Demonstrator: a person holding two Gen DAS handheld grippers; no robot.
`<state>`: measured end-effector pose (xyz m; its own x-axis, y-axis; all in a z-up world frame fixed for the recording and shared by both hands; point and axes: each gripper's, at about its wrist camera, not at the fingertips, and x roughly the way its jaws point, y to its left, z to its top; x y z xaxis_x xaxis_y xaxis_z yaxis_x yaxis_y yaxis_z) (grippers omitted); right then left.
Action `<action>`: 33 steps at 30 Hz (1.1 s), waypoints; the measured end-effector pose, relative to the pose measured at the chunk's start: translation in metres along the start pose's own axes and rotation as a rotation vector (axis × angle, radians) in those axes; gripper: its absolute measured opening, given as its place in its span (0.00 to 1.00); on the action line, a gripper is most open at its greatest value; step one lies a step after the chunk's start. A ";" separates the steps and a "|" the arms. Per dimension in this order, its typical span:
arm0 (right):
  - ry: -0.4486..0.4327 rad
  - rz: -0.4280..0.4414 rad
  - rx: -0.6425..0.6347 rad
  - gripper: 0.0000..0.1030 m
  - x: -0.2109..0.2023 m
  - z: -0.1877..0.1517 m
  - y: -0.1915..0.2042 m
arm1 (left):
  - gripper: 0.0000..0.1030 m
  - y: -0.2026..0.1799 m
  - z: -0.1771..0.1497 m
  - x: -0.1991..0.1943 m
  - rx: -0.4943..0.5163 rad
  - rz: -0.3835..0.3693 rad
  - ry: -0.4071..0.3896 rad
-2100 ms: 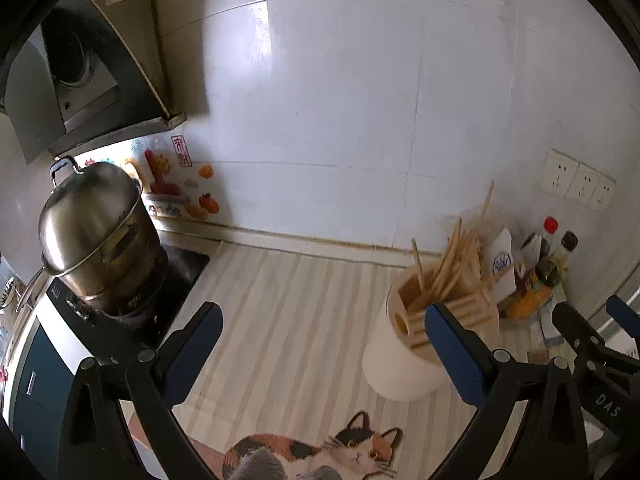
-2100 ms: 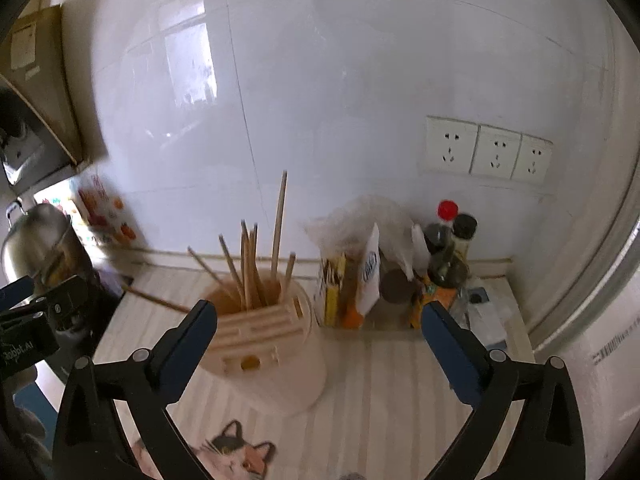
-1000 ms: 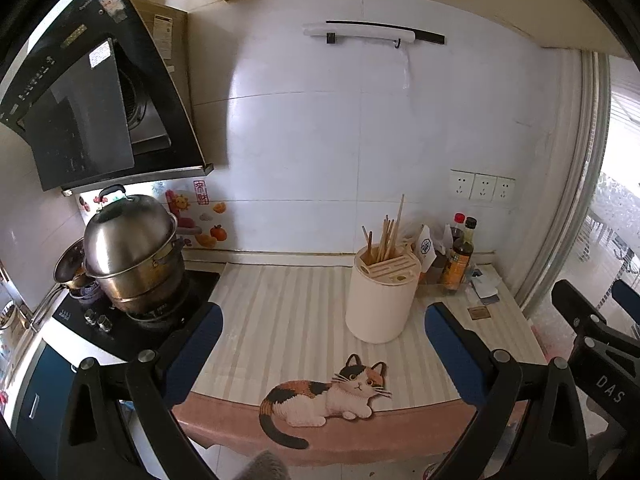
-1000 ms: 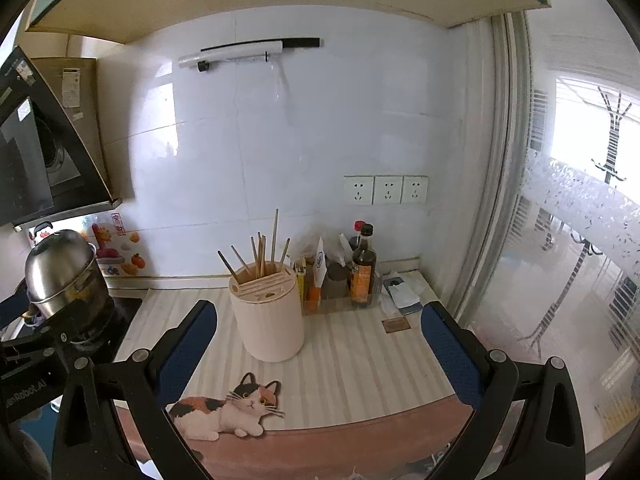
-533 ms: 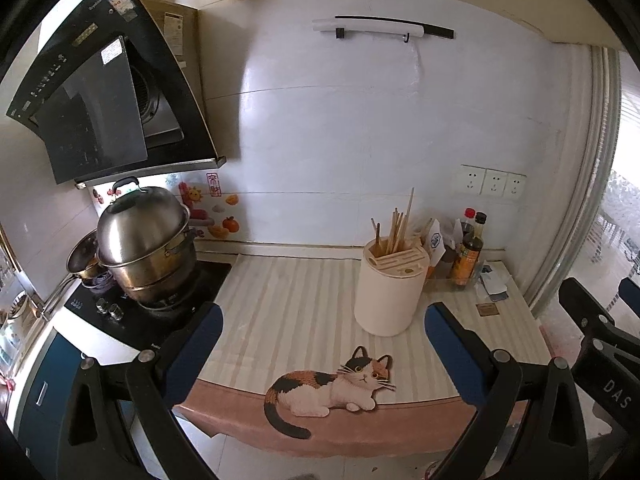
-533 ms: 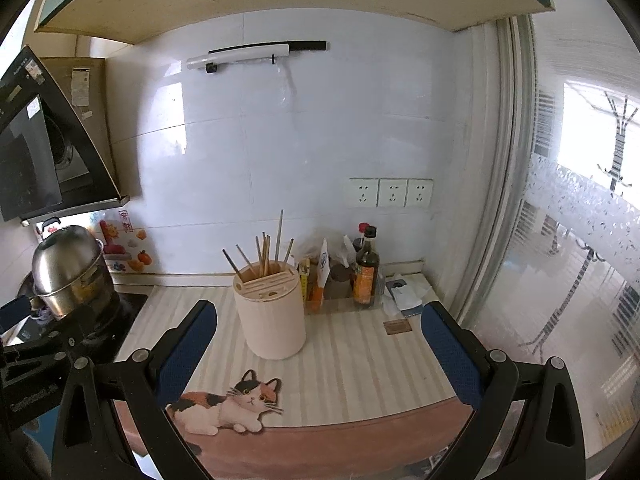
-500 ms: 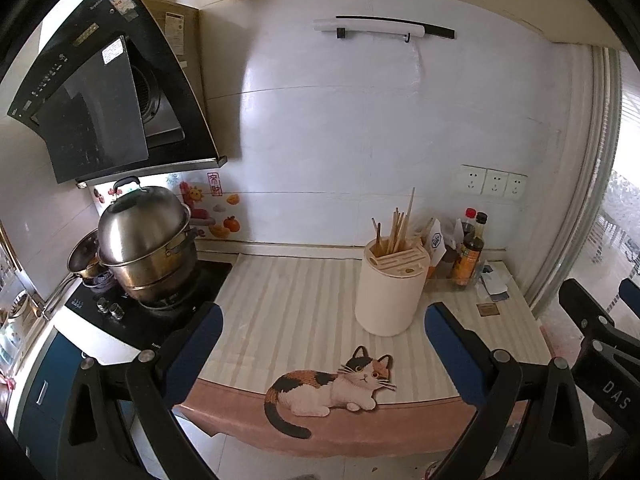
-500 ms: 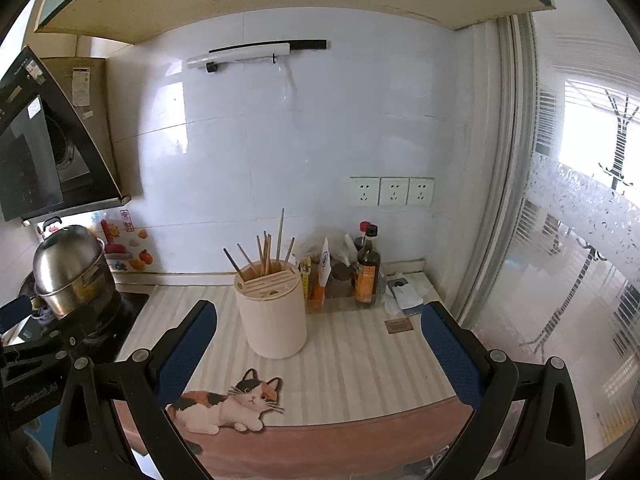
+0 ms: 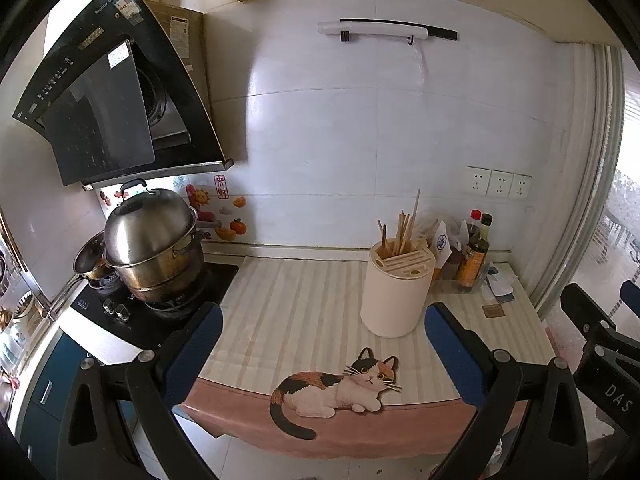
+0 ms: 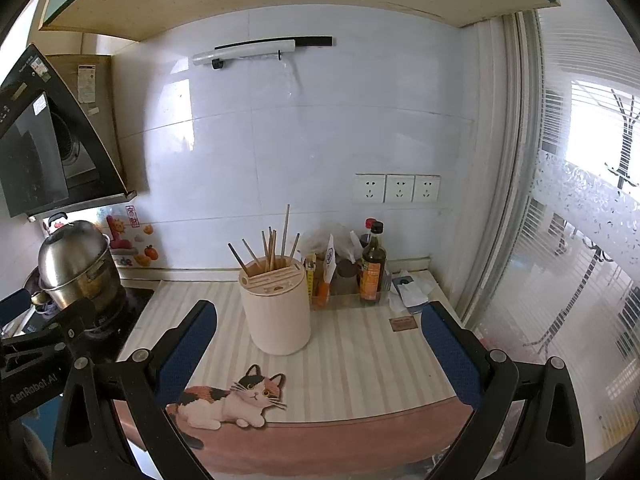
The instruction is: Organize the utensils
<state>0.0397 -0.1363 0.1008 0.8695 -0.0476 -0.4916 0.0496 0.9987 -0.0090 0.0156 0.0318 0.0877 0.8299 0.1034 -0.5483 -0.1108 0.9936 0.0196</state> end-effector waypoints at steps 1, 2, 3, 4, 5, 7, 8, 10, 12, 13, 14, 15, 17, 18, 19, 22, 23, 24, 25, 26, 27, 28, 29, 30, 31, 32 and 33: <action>0.000 0.001 0.000 1.00 0.000 0.000 0.000 | 1.00 0.000 0.000 0.001 0.001 0.001 0.000; 0.000 0.001 0.000 1.00 0.000 -0.001 0.000 | 1.00 0.000 0.000 0.000 0.003 0.002 0.000; 0.001 0.000 0.000 1.00 0.000 -0.001 0.000 | 1.00 0.000 -0.001 0.001 0.005 0.004 0.001; 0.001 0.000 0.000 1.00 0.000 -0.001 0.000 | 1.00 0.000 -0.001 0.000 0.005 0.004 0.002; 0.001 0.000 0.000 1.00 -0.001 0.000 0.001 | 1.00 0.000 -0.001 0.001 0.005 0.005 0.003; 0.002 0.000 -0.003 1.00 0.000 -0.001 0.002 | 1.00 0.000 -0.001 0.001 0.008 0.007 0.004; 0.003 0.000 -0.001 1.00 0.000 -0.001 0.002 | 1.00 0.000 -0.001 0.001 0.008 0.006 0.005; 0.005 -0.001 0.000 1.00 0.000 -0.001 0.002 | 1.00 -0.001 -0.001 0.001 0.009 0.009 0.002; 0.006 0.000 -0.001 1.00 0.000 -0.002 0.002 | 1.00 -0.001 -0.001 0.002 0.015 0.009 0.001; 0.006 0.000 0.000 1.00 -0.001 -0.002 0.002 | 1.00 -0.002 -0.001 0.002 0.016 0.008 0.000; 0.004 0.000 -0.001 1.00 -0.001 -0.002 0.002 | 1.00 -0.002 -0.001 0.002 0.016 0.006 0.001; 0.003 -0.001 -0.002 1.00 -0.001 -0.002 0.002 | 1.00 -0.002 -0.001 0.002 0.016 0.005 0.002; 0.004 -0.001 -0.001 1.00 0.000 -0.003 0.002 | 1.00 -0.002 -0.001 0.001 0.019 0.003 0.001; 0.004 -0.001 -0.001 1.00 -0.001 -0.003 0.001 | 1.00 -0.003 -0.001 0.001 0.020 0.003 0.001; 0.003 -0.001 -0.002 1.00 -0.001 -0.004 0.002 | 1.00 -0.003 -0.002 0.000 0.020 0.002 0.001; 0.001 -0.003 -0.005 1.00 -0.001 -0.004 0.002 | 1.00 -0.003 -0.002 -0.001 0.021 0.001 -0.001; 0.000 -0.003 -0.005 1.00 -0.001 -0.005 0.002 | 1.00 -0.003 -0.002 -0.002 0.022 0.002 -0.002; -0.001 -0.004 -0.004 1.00 -0.002 -0.005 0.002 | 1.00 -0.003 -0.002 -0.002 0.023 0.002 -0.003; -0.002 -0.004 -0.004 1.00 -0.002 -0.005 0.001 | 1.00 -0.003 -0.002 -0.003 0.023 0.003 -0.005; -0.002 -0.004 -0.005 1.00 -0.003 -0.006 0.001 | 1.00 -0.003 -0.002 -0.003 0.024 0.002 -0.005; -0.001 -0.005 -0.004 1.00 -0.003 -0.006 0.001 | 1.00 -0.003 -0.002 -0.003 0.023 0.000 -0.005; -0.001 -0.005 -0.003 1.00 -0.003 -0.007 0.001 | 1.00 -0.003 -0.002 -0.004 0.024 0.001 -0.006; -0.002 -0.005 -0.003 1.00 -0.003 -0.006 0.001 | 1.00 -0.004 -0.002 -0.004 0.024 0.001 -0.007; -0.001 -0.005 -0.005 1.00 -0.003 -0.006 0.001 | 1.00 -0.004 -0.001 -0.004 0.026 0.001 -0.008; -0.002 -0.006 -0.005 1.00 -0.003 -0.006 0.001 | 1.00 -0.004 -0.002 -0.004 0.025 0.000 -0.008; -0.002 -0.004 -0.004 1.00 -0.004 -0.006 0.001 | 1.00 -0.004 -0.002 -0.004 0.025 -0.001 -0.008; -0.002 -0.005 -0.005 1.00 -0.004 -0.006 0.001 | 1.00 -0.005 -0.002 -0.004 0.026 0.000 -0.009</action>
<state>0.0337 -0.1352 0.0973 0.8704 -0.0525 -0.4896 0.0512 0.9986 -0.0159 0.0115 0.0267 0.0883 0.8346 0.1038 -0.5409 -0.0967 0.9944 0.0417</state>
